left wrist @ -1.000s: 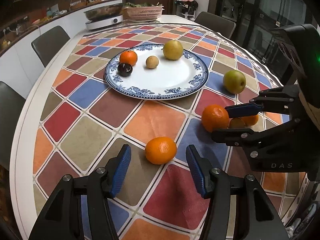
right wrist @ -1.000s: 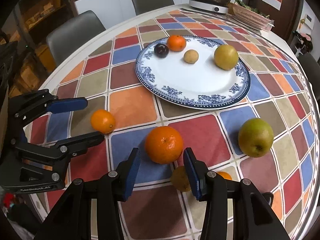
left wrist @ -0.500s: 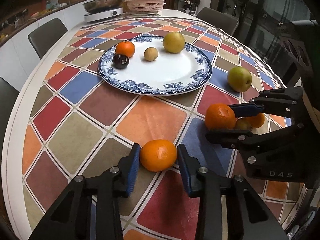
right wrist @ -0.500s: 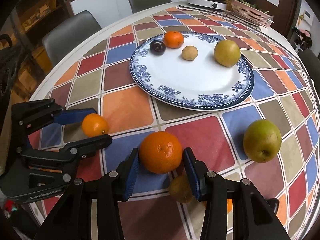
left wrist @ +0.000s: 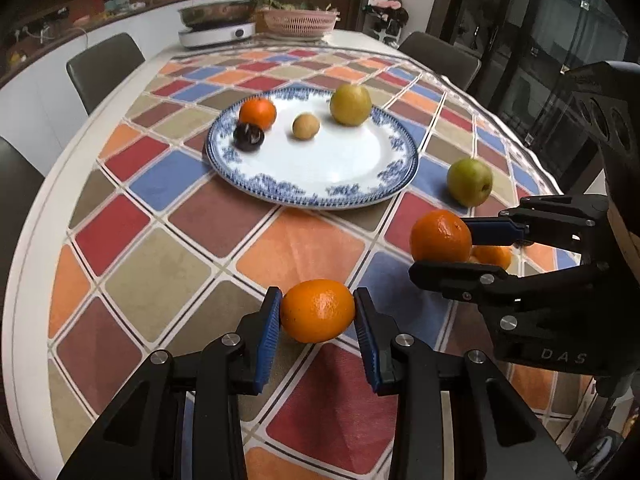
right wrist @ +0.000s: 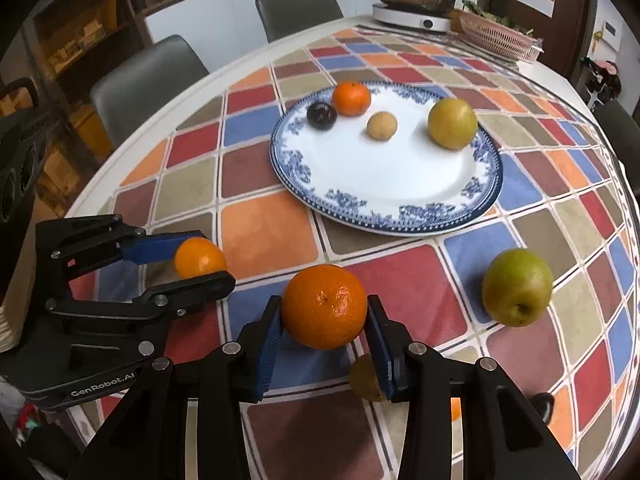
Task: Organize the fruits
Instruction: 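Move both tools back and close the left tool on a tangerine, then carry the tangerine in the left tool while the right tool carries an orange over the plate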
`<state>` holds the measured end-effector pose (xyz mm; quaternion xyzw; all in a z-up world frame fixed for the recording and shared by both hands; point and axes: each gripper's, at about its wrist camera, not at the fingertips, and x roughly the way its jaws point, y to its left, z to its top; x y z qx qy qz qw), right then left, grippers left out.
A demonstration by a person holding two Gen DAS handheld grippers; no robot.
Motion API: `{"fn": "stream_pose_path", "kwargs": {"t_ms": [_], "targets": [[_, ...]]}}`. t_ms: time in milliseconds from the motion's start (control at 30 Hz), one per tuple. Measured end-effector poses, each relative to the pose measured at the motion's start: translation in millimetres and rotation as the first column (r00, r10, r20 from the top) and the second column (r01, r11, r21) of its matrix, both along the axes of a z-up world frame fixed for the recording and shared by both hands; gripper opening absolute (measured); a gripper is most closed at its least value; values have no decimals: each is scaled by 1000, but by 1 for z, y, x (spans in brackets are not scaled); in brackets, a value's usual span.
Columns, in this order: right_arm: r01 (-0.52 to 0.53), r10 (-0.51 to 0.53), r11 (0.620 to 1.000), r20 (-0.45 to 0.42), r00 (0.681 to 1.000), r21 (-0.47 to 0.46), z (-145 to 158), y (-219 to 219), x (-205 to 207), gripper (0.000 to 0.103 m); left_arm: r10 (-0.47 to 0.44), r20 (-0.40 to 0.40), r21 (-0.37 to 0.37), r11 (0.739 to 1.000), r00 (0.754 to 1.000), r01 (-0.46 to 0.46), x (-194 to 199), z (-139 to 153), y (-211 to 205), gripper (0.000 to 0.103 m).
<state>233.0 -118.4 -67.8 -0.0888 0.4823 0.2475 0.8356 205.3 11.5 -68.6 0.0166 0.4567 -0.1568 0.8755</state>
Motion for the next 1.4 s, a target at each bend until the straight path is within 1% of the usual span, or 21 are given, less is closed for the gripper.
{"fn": "stream_pose_path", "kwargs": {"t_ms": [300, 733, 967, 1100, 1400], "targets": [[18, -22, 998, 71, 997, 58, 36, -13, -10, 41, -7, 104, -13, 1000, 995, 8, -13, 41, -6, 36], [29, -48, 994, 169, 984, 110, 79, -27, -12, 41, -20, 214, 2, 1000, 977, 20, -10, 87, -18, 36], [49, -73, 991, 190, 979, 124, 94, -34, 2, 41, -21, 248, 8, 1000, 969, 19, 7, 101, -24, 36], [63, -86, 990, 192, 978, 123, 100, -37, 18, 41, -15, 260, 7, 1000, 965, 14, 19, 105, -25, 36], [98, -122, 987, 190, 974, 128, 102, -39, 49, 41, -29, 271, 20, 1000, 962, 24, 51, 109, -28, 36]]}}
